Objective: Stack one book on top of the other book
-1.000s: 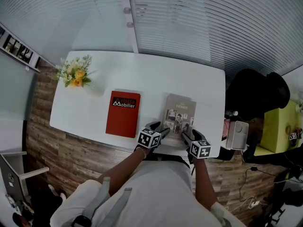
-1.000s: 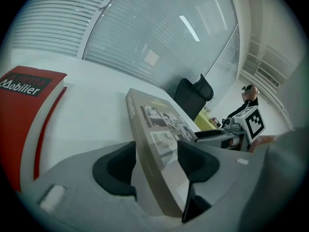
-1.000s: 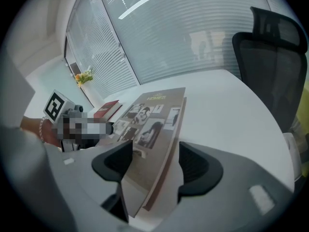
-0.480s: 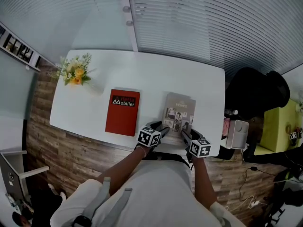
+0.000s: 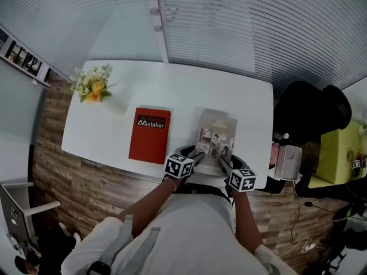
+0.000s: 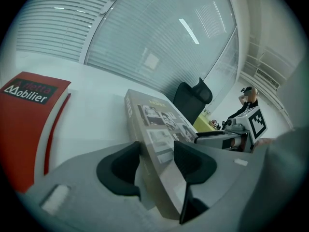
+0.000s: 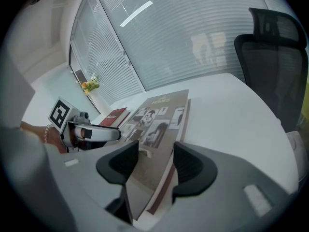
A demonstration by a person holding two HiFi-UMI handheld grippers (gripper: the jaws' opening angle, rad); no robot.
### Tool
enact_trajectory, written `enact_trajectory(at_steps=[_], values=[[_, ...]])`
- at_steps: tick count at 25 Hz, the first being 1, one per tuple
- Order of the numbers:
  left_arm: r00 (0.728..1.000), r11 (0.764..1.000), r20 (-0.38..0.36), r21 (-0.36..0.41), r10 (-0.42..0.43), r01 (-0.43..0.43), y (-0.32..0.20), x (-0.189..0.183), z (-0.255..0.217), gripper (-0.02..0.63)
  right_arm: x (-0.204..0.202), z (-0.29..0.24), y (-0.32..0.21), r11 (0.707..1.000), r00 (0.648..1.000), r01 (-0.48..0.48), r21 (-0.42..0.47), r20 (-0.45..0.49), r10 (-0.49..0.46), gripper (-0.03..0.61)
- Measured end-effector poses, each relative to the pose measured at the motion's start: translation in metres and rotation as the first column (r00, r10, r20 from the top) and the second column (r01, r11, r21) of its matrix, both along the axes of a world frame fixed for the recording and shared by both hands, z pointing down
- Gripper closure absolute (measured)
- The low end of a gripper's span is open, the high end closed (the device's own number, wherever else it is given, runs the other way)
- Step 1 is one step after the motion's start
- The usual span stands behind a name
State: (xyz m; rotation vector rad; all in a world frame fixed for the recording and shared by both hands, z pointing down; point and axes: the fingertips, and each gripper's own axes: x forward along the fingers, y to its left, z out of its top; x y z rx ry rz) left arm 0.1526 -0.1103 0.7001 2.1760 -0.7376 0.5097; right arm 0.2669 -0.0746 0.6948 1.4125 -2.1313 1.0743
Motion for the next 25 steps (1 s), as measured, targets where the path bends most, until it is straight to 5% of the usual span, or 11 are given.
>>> enact_trajectory(at_steps=[25], values=[[0.995,0.98,-0.06,0.177,-0.081,0.091,-0.006,-0.057,-0.144,0.393,-0.055,-0.143,-0.008,0.985,1.0,0.028,0.173,-0.012,-0.027,0.359]])
